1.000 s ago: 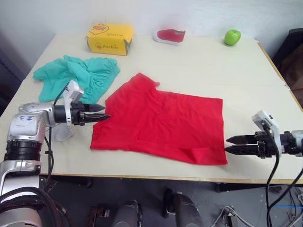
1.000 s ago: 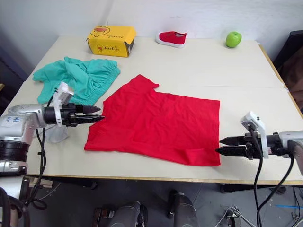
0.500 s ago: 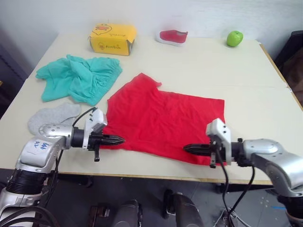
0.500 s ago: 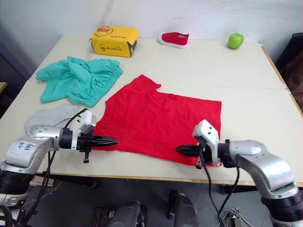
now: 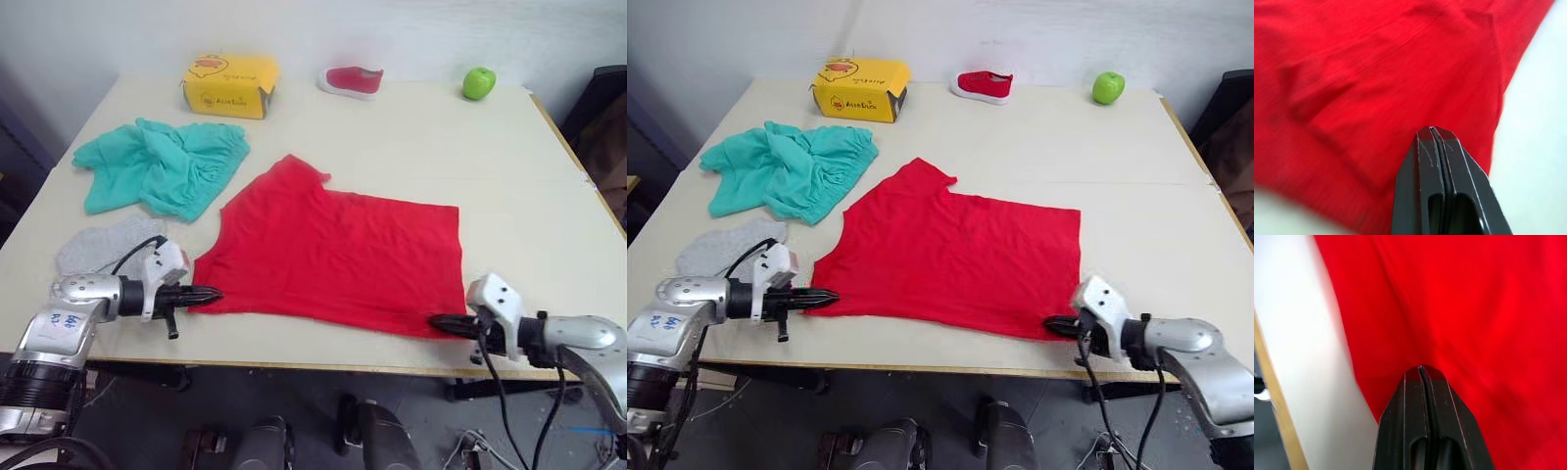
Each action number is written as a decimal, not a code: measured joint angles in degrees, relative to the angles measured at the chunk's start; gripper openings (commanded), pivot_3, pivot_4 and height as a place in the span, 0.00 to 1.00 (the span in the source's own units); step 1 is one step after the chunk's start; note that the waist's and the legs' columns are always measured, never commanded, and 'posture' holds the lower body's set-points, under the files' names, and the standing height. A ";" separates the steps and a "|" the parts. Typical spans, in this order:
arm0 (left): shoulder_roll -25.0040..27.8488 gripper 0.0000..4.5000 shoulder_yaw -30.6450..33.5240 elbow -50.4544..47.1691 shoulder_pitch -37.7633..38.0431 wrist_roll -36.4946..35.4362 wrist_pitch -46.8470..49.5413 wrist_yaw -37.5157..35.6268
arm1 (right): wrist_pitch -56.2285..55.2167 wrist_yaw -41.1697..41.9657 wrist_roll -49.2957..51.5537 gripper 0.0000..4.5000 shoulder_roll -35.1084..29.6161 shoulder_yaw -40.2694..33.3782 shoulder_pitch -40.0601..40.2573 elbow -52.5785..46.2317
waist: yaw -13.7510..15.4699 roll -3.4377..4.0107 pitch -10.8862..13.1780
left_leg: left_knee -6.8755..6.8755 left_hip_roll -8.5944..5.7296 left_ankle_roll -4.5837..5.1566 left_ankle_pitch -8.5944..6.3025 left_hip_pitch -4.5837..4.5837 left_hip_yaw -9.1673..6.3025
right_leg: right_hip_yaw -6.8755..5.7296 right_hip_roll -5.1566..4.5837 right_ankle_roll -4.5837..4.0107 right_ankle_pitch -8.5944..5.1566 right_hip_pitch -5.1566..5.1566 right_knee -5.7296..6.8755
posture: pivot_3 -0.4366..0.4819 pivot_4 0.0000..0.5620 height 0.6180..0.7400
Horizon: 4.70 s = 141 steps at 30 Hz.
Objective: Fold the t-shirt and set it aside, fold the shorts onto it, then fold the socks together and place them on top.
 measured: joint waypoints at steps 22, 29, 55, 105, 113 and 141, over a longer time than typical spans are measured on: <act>-5.51 0.00 -3.01 5.33 -9.04 0.22 4.39 2.63 | 7.52 -3.17 4.74 0.00 2.68 -0.81 -3.39 2.16 | 0.00 0.04 0.04 | 0.02 0.01 0.02 -0.01 -0.24 -0.02 | -0.09 0.08 0.00 0.00 -0.14 0.15 | 0.48 0.27 1.00; -0.76 0.00 0.96 6.67 -6.62 0.92 3.44 2.99 | 4.86 -0.69 5.14 0.00 -0.54 -9.79 4.89 2.45 | 0.06 0.01 0.01 | 0.01 0.02 0.02 -0.02 -0.22 -0.05 | -0.09 0.04 0.01 0.01 -0.09 0.11 | 0.48 0.27 1.00; 3.58 0.78 1.27 -12.97 7.18 6.07 -6.38 1.58 | -10.09 6.79 -7.79 0.55 -5.06 -0.14 4.08 -4.12 | 0.06 0.17 0.10 | -0.08 0.04 0.01 -0.07 -0.23 -0.02 | -0.08 0.05 -0.01 -0.01 -0.17 -0.10 | 0.48 0.27 1.00; 6.07 0.37 5.04 -27.71 21.32 -4.32 6.70 0.14 | -17.22 17.24 -4.21 0.52 -8.40 -5.77 12.90 0.93 | 0.10 0.16 0.09 | -0.08 0.06 0.07 -0.12 -0.14 -0.04 | -0.05 0.02 -0.01 -0.02 -0.09 -0.17 | 0.48 0.27 1.00; 12.77 0.94 14.55 -27.60 15.65 -21.95 22.75 -8.89 | 1.87 24.54 13.43 1.00 -14.49 -13.09 4.41 -0.18 | 0.00 0.30 0.18 | 0.08 0.08 0.08 -0.13 -0.17 -0.14 | -0.05 0.00 -0.05 -0.04 -0.11 -0.10 | 0.48 0.27 1.00; -20.01 1.00 -1.75 58.12 -47.01 9.10 -4.01 16.25 | 8.15 -13.32 -10.15 1.00 14.18 8.60 -58.21 58.99 | -1.19 0.15 0.12 | 0.11 -0.04 0.10 -0.02 -0.59 0.49 | -0.05 0.12 0.11 0.05 -0.49 0.26 | 0.48 0.27 1.00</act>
